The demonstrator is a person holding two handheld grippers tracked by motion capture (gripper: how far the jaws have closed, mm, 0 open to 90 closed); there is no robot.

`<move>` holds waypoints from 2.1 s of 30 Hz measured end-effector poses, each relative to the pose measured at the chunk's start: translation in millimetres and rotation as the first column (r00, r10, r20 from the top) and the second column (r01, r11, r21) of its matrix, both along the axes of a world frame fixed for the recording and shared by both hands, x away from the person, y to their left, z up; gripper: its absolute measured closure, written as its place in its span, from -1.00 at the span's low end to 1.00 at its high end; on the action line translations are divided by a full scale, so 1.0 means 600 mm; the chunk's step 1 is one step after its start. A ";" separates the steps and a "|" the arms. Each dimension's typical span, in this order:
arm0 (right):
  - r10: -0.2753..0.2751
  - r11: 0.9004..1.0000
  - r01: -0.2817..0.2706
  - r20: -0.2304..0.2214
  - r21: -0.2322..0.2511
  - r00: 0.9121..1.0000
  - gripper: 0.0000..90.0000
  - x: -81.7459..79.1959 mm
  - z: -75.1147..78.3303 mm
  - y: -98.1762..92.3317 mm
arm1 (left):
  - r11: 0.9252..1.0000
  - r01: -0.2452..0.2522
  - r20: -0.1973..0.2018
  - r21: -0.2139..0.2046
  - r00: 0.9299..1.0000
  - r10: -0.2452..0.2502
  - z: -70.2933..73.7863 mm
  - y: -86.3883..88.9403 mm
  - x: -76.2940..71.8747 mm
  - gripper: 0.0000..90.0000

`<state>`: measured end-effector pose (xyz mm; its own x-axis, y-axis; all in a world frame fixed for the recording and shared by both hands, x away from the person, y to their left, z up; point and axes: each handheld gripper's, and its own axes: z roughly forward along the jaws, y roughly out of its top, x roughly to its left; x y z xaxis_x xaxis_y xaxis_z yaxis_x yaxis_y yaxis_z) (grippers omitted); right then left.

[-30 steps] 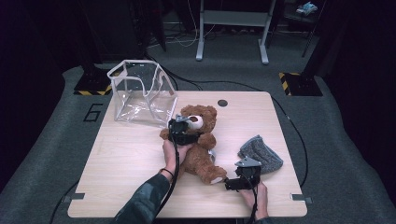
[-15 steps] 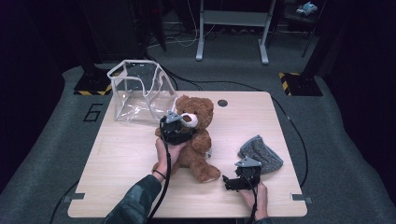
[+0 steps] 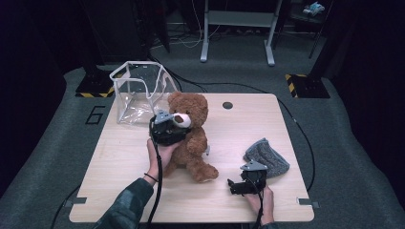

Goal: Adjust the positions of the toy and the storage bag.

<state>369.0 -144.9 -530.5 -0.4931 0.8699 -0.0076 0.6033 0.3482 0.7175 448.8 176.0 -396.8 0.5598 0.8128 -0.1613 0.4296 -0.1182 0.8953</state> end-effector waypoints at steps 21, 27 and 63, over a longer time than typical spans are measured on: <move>-0.002 1.000 0.002 0.000 0.002 1.000 -1.00 -0.001 0.000 0.001 | 0.998 -0.061 -0.001 0.025 0.998 0.061 0.026 0.102 -0.029 0.19; 0.003 1.000 -0.003 0.000 0.000 1.000 -1.00 -0.001 0.000 0.000 | 0.995 -0.093 -0.003 0.025 0.996 0.093 0.030 0.132 -0.036 0.19; 0.007 1.000 -0.007 0.000 0.000 1.000 -1.00 0.000 0.000 0.000 | 0.963 -0.197 -0.155 0.186 0.962 0.227 0.020 0.283 -0.106 0.18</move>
